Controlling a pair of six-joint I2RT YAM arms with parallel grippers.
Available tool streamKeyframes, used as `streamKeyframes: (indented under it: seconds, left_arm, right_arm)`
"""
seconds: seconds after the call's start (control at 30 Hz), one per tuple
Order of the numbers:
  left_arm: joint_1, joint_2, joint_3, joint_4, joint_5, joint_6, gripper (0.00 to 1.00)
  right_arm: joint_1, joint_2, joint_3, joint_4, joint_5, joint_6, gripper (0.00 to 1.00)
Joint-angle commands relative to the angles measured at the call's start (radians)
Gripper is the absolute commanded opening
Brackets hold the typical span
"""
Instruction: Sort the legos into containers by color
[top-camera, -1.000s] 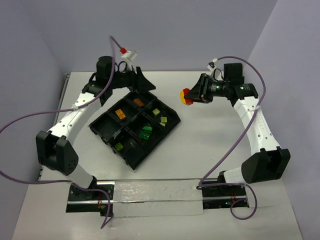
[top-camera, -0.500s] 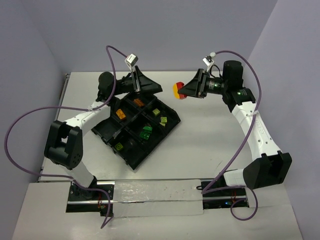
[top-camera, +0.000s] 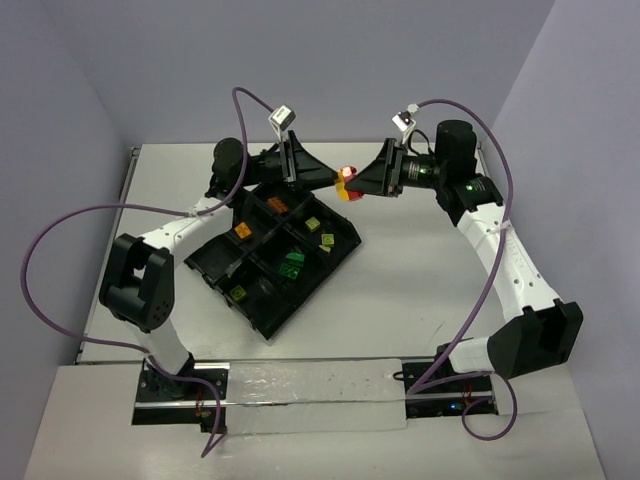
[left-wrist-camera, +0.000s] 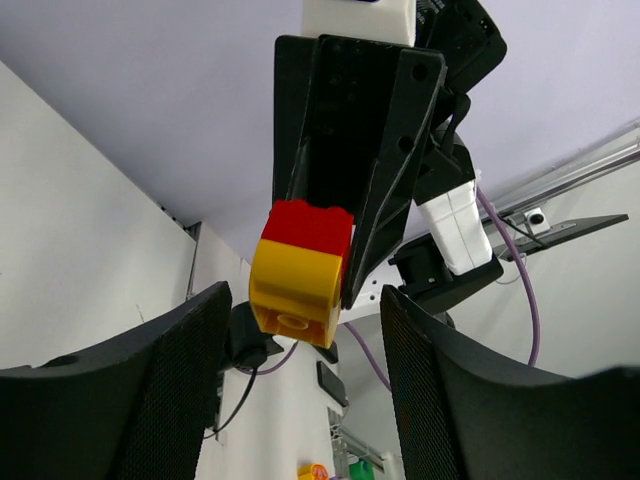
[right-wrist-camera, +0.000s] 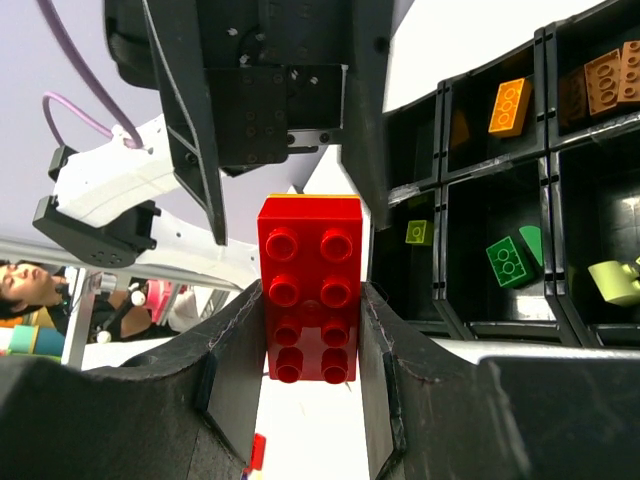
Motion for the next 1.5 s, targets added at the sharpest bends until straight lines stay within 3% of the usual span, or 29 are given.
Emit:
streamKeyframes:
  seconds: [0.0, 0.17, 0.47, 0.53, 0.6, 0.63, 0.67, 1.2, 1.47]
  left_arm:
    - [-0.010, 0.007, 0.065, -0.009, 0.005, 0.037, 0.65]
    - [-0.019, 0.009, 0.077, -0.034, 0.019, 0.057, 0.65]
    - [-0.030, 0.016, 0.072, -0.013, 0.041, 0.043, 0.51]
    - [-0.030, 0.018, 0.075, -0.009, 0.044, 0.041, 0.39]
    - [-0.030, 0.020, 0.077, -0.002, 0.048, 0.037, 0.19]
    - [-0.030, 0.023, 0.075, 0.010, 0.052, 0.028, 0.05]
    - [-0.030, 0.025, 0.073, 0.025, 0.056, 0.017, 0.00]
    - [0.023, -0.008, -0.060, 0.237, 0.069, -0.106, 0.00]
    - [0.048, -0.043, -0.070, 0.119, 0.067, -0.021, 0.00]
  right_arm:
    - [0.013, 0.005, 0.010, 0.055, -0.022, 0.004, 0.00]
    - [0.016, 0.011, 0.017, 0.044, -0.013, -0.004, 0.00]
    - [0.015, 0.018, 0.025, 0.048, -0.002, 0.007, 0.00]
    - [0.015, 0.018, 0.025, 0.048, 0.001, 0.008, 0.00]
    - [0.015, 0.019, 0.024, 0.050, 0.004, 0.011, 0.00]
    - [0.014, 0.019, 0.022, 0.054, 0.008, 0.017, 0.00]
    - [0.013, 0.019, 0.019, 0.062, 0.010, 0.021, 0.00]
    - [-0.044, -0.004, -0.064, 0.297, -0.103, 0.196, 0.00]
    - [-0.046, -0.003, -0.049, 0.289, -0.113, 0.196, 0.00]
